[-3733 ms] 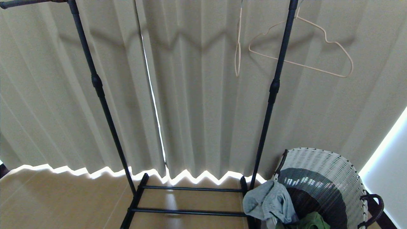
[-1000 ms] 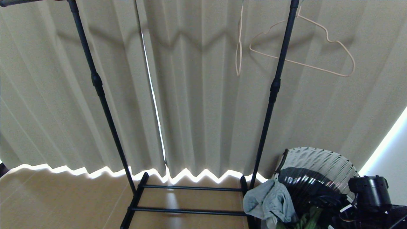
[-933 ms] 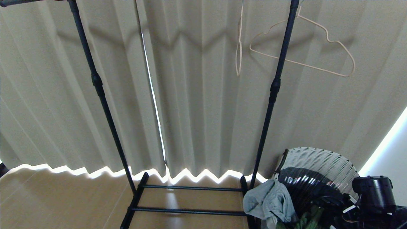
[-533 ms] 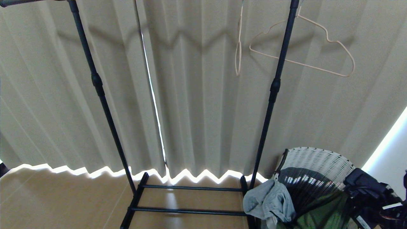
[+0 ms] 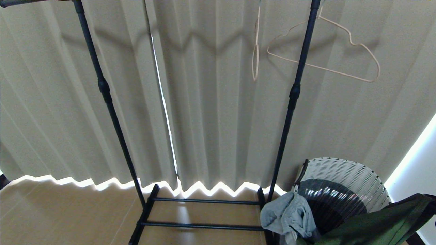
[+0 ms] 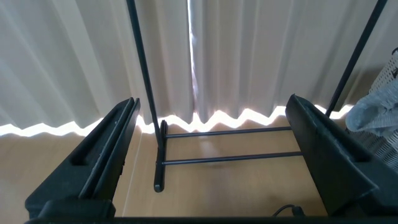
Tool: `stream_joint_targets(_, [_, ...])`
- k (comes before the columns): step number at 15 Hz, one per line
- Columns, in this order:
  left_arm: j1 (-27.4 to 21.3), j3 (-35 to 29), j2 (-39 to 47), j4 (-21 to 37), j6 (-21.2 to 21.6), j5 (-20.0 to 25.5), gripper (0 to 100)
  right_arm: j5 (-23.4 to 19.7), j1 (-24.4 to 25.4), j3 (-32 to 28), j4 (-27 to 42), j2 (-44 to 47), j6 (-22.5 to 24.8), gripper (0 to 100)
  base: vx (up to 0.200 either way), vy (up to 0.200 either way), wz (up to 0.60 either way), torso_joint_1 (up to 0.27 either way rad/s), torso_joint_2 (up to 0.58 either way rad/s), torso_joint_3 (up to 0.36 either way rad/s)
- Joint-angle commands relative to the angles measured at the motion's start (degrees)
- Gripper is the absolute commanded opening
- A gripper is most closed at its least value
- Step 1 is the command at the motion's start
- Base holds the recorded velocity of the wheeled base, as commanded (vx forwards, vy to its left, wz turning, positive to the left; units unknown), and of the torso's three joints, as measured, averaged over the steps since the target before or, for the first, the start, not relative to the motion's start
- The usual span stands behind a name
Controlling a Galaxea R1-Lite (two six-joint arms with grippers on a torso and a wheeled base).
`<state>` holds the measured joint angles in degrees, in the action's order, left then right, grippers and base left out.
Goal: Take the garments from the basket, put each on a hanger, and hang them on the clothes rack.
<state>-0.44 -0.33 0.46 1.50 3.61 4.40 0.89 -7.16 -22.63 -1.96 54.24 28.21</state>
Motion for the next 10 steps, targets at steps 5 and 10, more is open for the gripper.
stream_joint_targets(5, [0.0, 0.0, 0.0, 0.0, 0.0, -0.3, 100, -1.5, 0.1, 0.0, 1.3, -11.0, -0.9, 0, -0.2, 0.0, 0.0, 0.0, 0.01, 0.004])
stream_joint_targets(10, [0.1, 0.0, 0.0, 0.0, -0.1, -0.2, 100, -1.6, 0.4, 0.7, 1.2, -11.7, -0.9, 0, -0.04, 0.0, 0.0, 0.0, 0.0, 0.0])
